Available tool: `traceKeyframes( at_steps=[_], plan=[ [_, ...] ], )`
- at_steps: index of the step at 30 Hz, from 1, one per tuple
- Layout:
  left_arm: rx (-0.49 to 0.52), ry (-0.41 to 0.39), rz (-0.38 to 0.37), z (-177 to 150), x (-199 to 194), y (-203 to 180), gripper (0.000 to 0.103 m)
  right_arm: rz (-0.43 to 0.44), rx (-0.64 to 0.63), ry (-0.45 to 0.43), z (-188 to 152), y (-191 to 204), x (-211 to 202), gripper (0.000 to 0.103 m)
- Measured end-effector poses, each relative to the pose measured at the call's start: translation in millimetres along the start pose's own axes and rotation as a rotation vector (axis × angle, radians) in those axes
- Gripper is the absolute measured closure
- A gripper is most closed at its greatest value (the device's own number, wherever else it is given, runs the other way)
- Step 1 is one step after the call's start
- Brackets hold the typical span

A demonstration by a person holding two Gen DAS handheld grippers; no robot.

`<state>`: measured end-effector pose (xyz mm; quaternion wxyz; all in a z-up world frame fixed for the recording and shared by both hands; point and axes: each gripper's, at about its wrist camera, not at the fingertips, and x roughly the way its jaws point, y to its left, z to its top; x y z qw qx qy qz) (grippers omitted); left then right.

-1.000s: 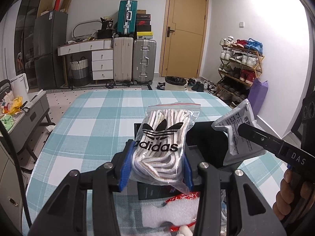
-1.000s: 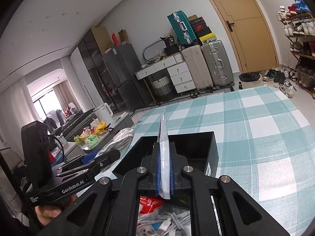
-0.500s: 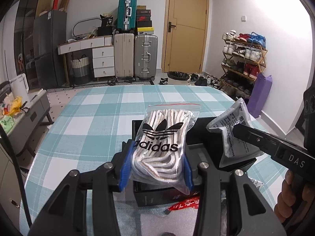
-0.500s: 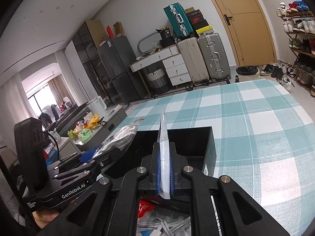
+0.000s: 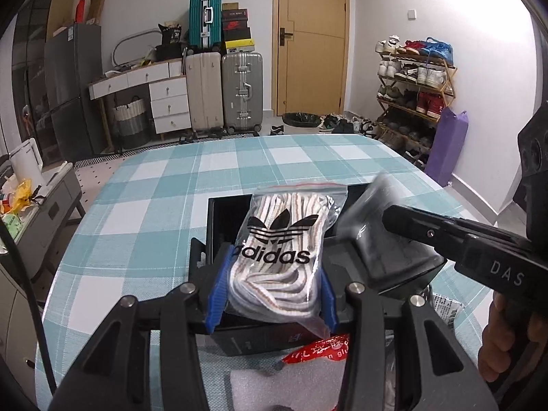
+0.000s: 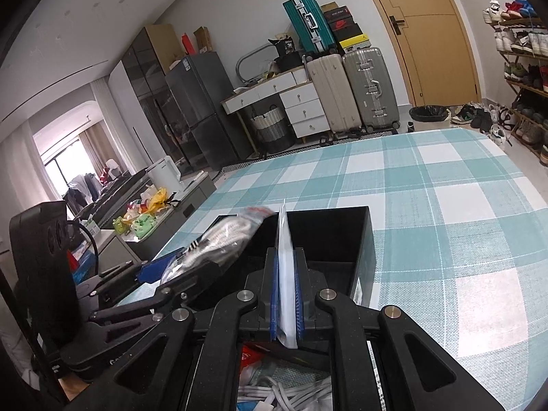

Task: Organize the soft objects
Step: 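Lower the Adidas bag into the black box and open the left gripper while the right holds the packet, then move the right gripper to a white sealed packet beside the cables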

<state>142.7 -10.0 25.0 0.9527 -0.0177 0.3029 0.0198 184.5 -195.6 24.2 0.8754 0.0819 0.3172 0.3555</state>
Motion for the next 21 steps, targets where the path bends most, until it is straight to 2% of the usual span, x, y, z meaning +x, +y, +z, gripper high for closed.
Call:
traceKeyframes(
  at_steps=[1,2,3,5,7,8,9,10,12,16,21],
  plan=[
    [0.002,0.002,-0.004,0.1,-0.2,-0.7,0.056,-0.014,-0.006,-0.002,0.0,0.6,-0.8,0.088],
    [0.002,0.009,-0.013,0.4,-0.2,-1.0,0.054,-0.026,-0.012,-0.006,0.1,0.6,-1.8,0.079],
    [0.001,0.019,-0.023,1.1,-0.1,-1.4,0.050,-0.040,-0.021,-0.008,0.3,0.7,-3.0,0.065],
    [-0.001,0.022,-0.032,1.1,-4.1,-1.3,0.042,-0.064,-0.048,-0.020,0.7,1.1,-9.3,0.052],
    [0.000,0.011,-0.032,0.2,-9.6,-0.6,0.026,-0.067,-0.073,-0.021,1.2,1.4,-15.8,0.035],
    [-0.002,0.001,-0.025,-0.5,-13.5,0.1,0.020,-0.076,-0.089,-0.015,1.3,1.6,-19.6,0.019],
    [-0.006,-0.014,-0.020,-1.2,-18.2,1.3,0.010,-0.087,-0.096,-0.024,0.7,1.3,-23.9,0.012],
    [-0.011,-0.029,-0.020,-1.8,-22.4,2.5,0.004,-0.100,-0.099,-0.036,0.2,0.3,-30.0,0.009],
    [-0.022,-0.038,-0.032,-3.6,-30.3,5.7,0.000,-0.099,-0.103,-0.028,-1.0,-2.4,-38.9,0.001],
    [-0.038,-0.043,-0.022,-8.2,-42.3,11.4,0.000,-0.147,-0.142,-0.016,-9.1,-4.7,-54.0,0.001],
    [-0.059,-0.046,-0.009,-16.4,-57.2,20.7,0.000,-0.156,-0.131,0.000,-22.8,-11.3,-72.4,0.001]
  ],
)
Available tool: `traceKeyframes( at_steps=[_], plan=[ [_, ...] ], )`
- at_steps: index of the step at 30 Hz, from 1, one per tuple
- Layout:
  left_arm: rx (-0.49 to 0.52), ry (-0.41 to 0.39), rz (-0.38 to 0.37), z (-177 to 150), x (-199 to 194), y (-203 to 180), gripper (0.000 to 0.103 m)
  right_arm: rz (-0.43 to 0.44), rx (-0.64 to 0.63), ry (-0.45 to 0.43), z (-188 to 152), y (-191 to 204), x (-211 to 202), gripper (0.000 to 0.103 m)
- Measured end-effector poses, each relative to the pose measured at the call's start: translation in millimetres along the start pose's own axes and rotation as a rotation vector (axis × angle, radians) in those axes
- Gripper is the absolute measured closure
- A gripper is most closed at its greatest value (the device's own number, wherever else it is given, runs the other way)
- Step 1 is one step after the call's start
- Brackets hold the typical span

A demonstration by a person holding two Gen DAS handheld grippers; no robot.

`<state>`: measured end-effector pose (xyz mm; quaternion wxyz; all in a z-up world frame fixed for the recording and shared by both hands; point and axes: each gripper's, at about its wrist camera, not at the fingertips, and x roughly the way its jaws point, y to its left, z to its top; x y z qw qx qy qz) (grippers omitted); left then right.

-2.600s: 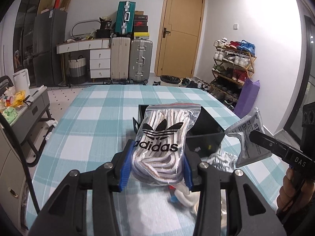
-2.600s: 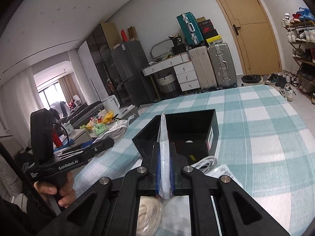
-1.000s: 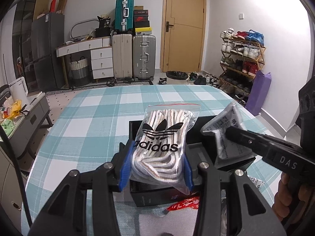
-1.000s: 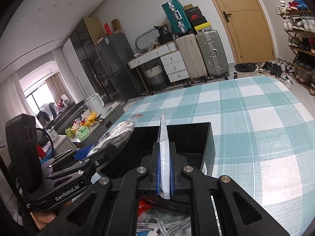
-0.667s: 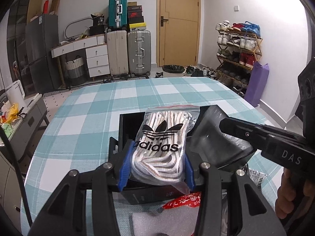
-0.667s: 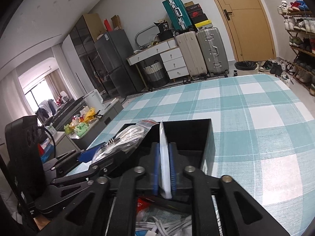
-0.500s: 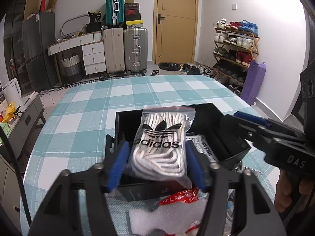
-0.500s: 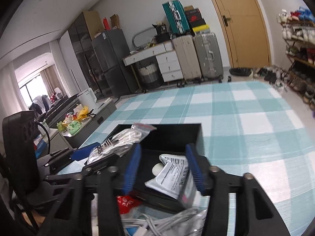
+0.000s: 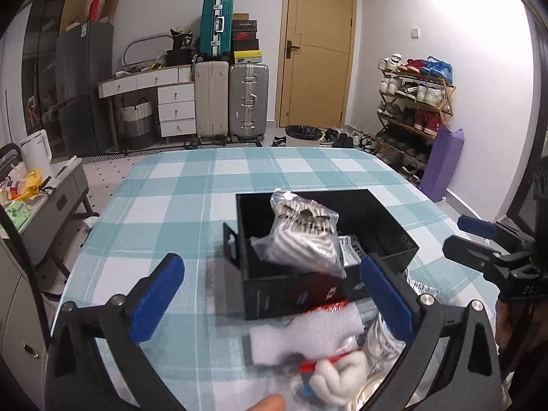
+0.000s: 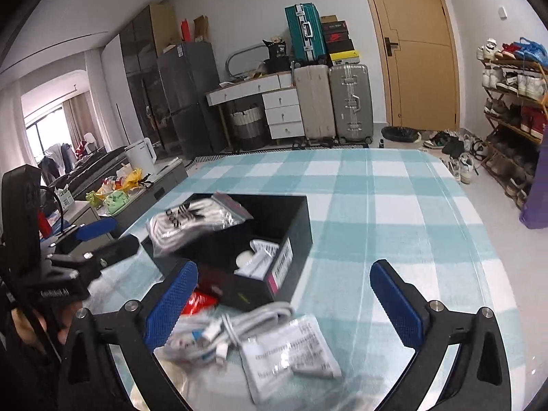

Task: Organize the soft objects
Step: 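Move the right gripper to a white sealed packet beside the cables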

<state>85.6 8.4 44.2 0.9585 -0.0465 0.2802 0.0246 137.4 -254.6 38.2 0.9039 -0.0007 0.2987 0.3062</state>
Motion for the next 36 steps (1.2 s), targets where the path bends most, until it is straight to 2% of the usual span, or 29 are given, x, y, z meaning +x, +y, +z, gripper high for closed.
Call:
traceKeyframes(
  at_steps=[10,17,36],
  plan=[
    [-0.017,-0.004,0.022,-20.7,-19.9,9.4,0.000,-0.035,-0.082,0.056,-23.9,5.6,-18.3,0.001],
    [-0.022,0.038,0.024,-35.1,-15.6,10.1,0.000,-0.041,-0.145,0.137,-33.5,14.5,-8.3,0.001],
    [-0.057,0.110,-0.003,-60.3,-0.6,11.4,0.000,-0.060,-0.200,0.331,-52.7,8.4,32.5,0.001]
  ],
)
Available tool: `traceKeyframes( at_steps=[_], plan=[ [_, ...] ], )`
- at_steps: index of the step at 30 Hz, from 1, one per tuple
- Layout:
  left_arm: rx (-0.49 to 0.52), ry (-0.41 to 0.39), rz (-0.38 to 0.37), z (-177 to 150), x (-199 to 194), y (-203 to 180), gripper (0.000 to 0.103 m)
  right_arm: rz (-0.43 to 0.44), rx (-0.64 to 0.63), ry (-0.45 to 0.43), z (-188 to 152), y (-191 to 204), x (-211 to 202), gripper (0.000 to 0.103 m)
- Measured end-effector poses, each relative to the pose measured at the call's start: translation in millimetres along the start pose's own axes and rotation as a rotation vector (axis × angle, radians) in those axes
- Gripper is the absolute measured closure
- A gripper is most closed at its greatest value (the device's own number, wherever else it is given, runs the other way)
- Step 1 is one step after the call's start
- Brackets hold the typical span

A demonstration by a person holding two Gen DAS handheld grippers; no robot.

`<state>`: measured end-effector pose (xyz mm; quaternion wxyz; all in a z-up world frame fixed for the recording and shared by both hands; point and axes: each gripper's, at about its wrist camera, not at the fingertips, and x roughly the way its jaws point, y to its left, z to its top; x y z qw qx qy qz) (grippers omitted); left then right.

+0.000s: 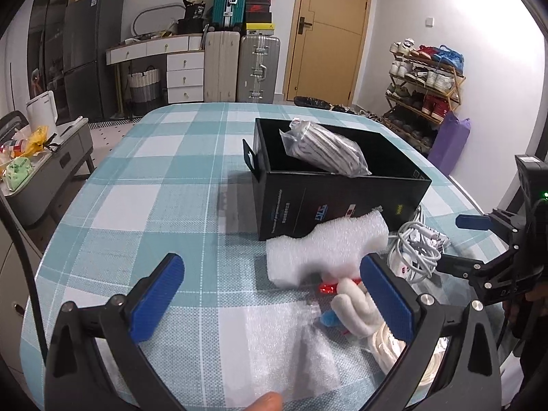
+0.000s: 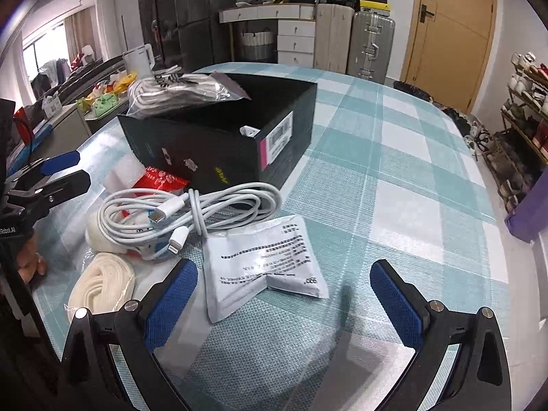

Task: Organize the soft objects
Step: 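Move the right gripper to a white sealed packet beside the cables, then grasp the white sealed packet with the right gripper and lift it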

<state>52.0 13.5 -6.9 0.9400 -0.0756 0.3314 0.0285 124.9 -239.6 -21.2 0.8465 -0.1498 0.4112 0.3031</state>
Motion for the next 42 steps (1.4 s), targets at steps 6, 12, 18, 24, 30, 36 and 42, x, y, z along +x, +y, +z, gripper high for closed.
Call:
traceKeyframes(
  at_steps=[6,12,18,24,30,36,42],
  plan=[
    [0.003,0.010,-0.006,-3.4,1.3,-0.9,0.000,-0.005,-0.019,0.058,0.7,2.3,16.8,0.001],
    [-0.003,0.016,-0.015,-3.7,2.1,1.7,0.000,0.012,-0.033,0.083,7.1,1.0,28.8,0.001],
    [0.002,0.018,-0.015,-3.5,3.0,1.6,0.000,0.063,-0.059,0.076,13.3,1.1,32.7,0.013],
    [0.007,0.018,-0.014,-4.2,3.4,1.7,0.000,0.071,-0.070,0.061,12.1,2.8,25.7,0.037],
    [0.007,0.018,-0.014,-4.4,3.4,1.8,0.000,0.063,-0.058,0.049,4.9,2.5,18.8,0.046],
    [0.007,0.019,-0.014,-4.4,3.5,1.5,0.000,0.061,-0.039,0.019,-2.8,2.9,8.9,0.053],
    [0.008,0.022,-0.011,-4.6,4.5,2.0,0.000,0.064,-0.020,-0.008,-10.7,0.6,-4.6,0.057]
  ],
)
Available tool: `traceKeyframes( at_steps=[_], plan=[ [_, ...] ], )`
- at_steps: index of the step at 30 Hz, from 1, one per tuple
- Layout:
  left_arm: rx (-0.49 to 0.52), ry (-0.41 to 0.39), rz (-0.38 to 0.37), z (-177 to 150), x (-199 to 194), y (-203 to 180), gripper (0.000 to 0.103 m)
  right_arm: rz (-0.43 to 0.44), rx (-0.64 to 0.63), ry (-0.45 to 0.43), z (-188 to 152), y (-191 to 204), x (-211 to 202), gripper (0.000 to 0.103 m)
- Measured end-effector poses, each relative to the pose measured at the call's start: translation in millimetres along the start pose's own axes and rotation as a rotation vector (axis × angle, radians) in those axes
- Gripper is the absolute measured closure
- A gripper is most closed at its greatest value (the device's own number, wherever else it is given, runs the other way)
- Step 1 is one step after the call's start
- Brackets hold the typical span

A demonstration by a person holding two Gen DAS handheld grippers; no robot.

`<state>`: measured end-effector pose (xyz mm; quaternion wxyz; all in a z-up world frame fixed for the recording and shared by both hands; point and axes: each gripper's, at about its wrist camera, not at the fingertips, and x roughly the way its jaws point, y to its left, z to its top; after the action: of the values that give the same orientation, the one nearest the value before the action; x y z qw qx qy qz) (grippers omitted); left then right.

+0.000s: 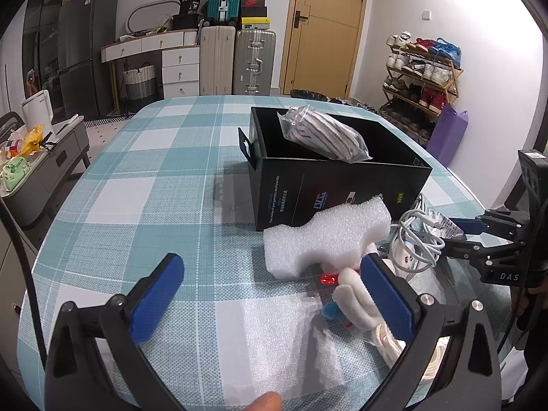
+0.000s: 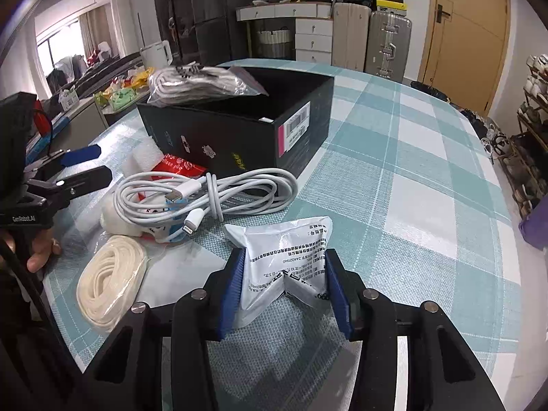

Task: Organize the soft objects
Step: 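Grasp the white sealed packet with the right gripper and lift it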

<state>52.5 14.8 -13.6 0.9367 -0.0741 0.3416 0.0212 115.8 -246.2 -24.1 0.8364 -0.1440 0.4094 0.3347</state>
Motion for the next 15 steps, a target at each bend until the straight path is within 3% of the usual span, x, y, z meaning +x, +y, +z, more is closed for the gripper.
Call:
traceKeyframes(
  at_steps=[11,15],
  plan=[
    [0.010,0.010,0.003,4.5,0.5,-4.8,0.000,0.006,0.036,-0.100,-6.4,-3.0,-32.9,0.057],
    [-0.017,0.020,-0.053,11.0,0.8,-8.9,0.000,0.010,0.040,-0.148,-5.4,-2.3,-45.1,0.057]
  ],
)
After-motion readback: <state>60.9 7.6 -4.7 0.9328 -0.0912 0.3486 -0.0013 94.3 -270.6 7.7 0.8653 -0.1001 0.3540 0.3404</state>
